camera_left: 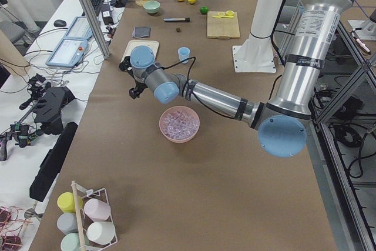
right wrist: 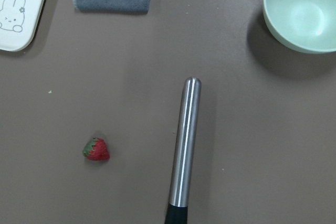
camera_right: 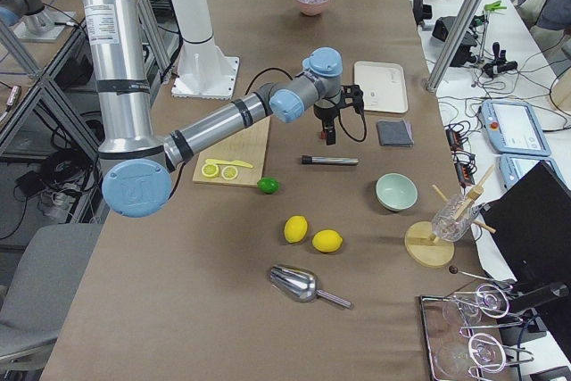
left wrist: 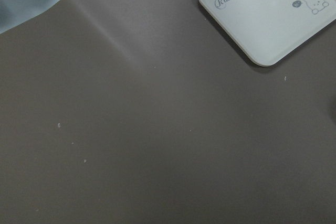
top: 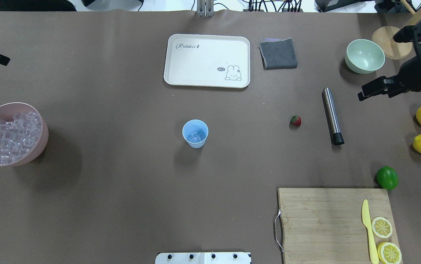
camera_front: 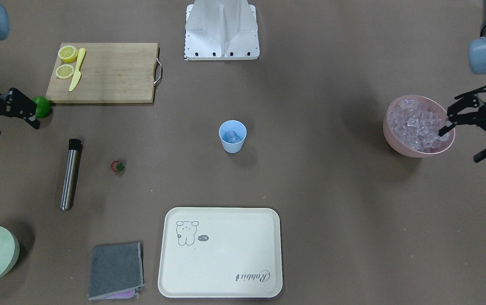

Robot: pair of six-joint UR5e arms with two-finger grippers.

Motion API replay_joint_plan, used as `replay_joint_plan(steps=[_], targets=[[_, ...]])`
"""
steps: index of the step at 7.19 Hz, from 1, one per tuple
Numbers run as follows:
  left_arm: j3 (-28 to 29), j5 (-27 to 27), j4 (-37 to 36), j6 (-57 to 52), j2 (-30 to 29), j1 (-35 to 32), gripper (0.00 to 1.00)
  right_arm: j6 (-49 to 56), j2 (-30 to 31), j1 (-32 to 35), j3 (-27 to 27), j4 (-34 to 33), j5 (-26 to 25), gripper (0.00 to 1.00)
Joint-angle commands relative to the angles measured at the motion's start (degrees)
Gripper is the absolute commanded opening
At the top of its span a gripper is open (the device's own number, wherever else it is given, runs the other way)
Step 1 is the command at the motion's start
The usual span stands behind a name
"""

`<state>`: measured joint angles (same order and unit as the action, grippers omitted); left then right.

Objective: Mash ice and strawberries in cup
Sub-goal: 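Withdraw the left arm out of view while the right arm reaches in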

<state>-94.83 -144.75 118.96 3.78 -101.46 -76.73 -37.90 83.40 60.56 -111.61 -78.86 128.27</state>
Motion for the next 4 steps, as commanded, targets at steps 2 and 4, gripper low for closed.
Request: replay_joint_plan(steps=[2,4], targets=[[0.0,-2.6,0.0,-6.1,6.1,-5.0,0.97,-5.0,-2.1,-6.4,-0.1,0.1,-4.3,1.00],[-0.2,-3.0,0.0,-7.4,6.1,-9.3,0.97,-11.9,-4.8,-11.8,0.7,0.1,-7.9,1.00]])
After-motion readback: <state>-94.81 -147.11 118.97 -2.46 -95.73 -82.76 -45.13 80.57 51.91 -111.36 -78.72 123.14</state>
